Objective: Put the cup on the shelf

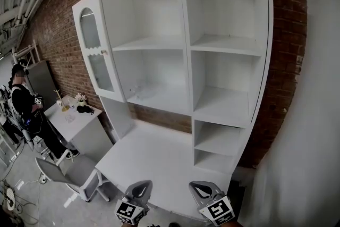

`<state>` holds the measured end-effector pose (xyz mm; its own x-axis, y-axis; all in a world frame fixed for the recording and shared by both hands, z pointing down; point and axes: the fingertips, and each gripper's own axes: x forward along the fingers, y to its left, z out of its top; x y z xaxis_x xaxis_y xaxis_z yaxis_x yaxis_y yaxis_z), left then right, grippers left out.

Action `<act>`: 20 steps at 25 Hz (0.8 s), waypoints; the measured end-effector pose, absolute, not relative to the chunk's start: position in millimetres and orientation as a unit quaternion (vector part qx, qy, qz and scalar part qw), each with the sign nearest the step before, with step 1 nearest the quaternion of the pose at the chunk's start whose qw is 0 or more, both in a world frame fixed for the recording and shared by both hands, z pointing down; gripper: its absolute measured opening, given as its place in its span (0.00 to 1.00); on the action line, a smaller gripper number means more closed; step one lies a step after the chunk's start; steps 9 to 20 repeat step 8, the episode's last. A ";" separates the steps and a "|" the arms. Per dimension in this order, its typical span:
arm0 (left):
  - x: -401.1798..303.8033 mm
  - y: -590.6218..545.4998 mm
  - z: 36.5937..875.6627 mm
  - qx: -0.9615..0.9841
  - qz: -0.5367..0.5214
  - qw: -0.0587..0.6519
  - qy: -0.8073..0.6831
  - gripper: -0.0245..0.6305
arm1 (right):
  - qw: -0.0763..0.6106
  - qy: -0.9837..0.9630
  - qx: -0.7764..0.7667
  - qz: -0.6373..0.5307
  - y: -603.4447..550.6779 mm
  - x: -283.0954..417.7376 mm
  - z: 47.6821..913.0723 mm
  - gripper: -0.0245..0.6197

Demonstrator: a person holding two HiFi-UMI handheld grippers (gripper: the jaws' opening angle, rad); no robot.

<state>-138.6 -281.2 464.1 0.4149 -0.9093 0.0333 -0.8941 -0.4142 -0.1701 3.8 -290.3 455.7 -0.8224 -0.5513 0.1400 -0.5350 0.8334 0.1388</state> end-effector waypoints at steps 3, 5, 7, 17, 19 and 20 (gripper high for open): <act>-136.4 -278.7 465.3 -0.840 -0.061 0.060 0.536 0.04 | 0.087 -0.953 0.286 -0.045 -288.1 6.4 455.9 0.05; -135.1 -277.2 466.0 -0.841 -0.062 0.060 0.535 0.04 | 0.088 -0.953 0.287 -0.044 -287.2 7.8 456.6 0.05; -133.7 -276.0 467.0 -0.841 -0.063 0.060 0.535 0.04 | 0.088 -0.953 0.287 -0.043 -286.4 9.3 457.5 0.05; -133.0 -275.4 467.4 -0.841 -0.063 0.060 0.535 0.04 | 0.088 -0.953 0.287 -0.043 -286.0 10.1 458.0 0.05; -133.0 -275.4 467.4 -0.841 -0.063 0.060 0.535 0.04 | 0.088 -0.953 0.287 -0.043 -286.0 10.1 458.0 0.05; -133.0 -275.4 467.4 -0.841 -0.063 0.060 0.535 0.04 | 0.088 -0.953 0.287 -0.043 -286.0 10.1 458.0 0.05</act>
